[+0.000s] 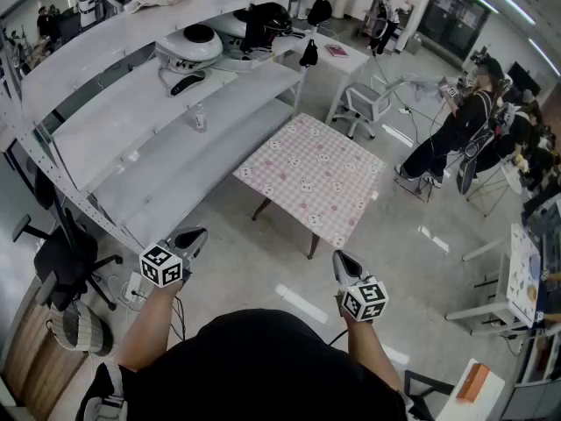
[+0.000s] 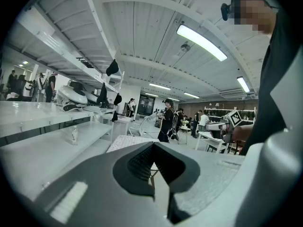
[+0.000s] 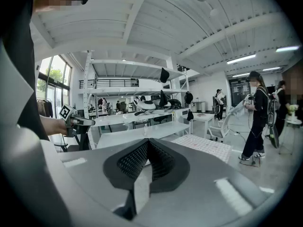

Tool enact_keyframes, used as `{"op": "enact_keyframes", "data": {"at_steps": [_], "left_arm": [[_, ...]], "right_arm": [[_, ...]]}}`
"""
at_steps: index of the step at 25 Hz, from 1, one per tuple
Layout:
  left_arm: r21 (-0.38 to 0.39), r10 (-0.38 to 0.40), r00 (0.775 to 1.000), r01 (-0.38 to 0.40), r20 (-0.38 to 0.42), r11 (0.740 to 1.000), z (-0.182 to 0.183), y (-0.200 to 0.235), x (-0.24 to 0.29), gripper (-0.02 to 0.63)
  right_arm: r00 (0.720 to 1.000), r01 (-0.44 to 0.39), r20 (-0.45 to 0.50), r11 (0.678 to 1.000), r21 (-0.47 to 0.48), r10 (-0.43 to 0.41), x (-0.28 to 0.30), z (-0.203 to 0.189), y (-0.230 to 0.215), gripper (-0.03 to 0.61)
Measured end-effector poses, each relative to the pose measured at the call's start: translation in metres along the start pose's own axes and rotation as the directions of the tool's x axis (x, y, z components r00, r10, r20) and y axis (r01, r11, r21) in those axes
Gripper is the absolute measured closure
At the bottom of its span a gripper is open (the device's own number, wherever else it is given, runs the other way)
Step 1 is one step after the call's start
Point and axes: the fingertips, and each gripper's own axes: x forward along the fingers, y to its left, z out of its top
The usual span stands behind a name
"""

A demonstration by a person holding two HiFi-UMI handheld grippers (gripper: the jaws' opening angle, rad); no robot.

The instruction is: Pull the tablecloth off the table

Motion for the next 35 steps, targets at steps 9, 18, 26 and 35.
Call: {"op": "enact_keyframes", "data": {"at_steps": [9, 18, 26, 35], "left_arm": [[-0.011, -0.050, 0.999, 0.050, -0.005, 0.999, -0.002, 0.025, -0.011, 0.614], [0.002, -0.110, 0.994, 0.110, -0.022, 0.994, 0.003, 0.058, -0.024, 0.614], [-0.036, -0.133, 0.991, 0.132, -0.030, 0.991, -0.008, 0.080, -0.038, 0.614], [-0.056, -0.162, 0.984, 0.158, -0.069, 0.986, -0.024, 0.081, -0.023, 0.614]], "right_arm": [[1.000, 0.012, -0.016, 1.000, 0.010, -0.012, 0.017, 0.004, 0.026, 0.546], [0.999, 0.027, 0.023, 0.999, 0.039, -0.027, 0.041, 0.011, 0.063, 0.546], [0.999, 0.035, 0.005, 0.998, 0.043, -0.036, 0.049, 0.005, 0.090, 0.545], [0.999, 0.054, -0.010, 0.996, 0.076, -0.053, 0.064, -0.006, 0.076, 0.546]]}}
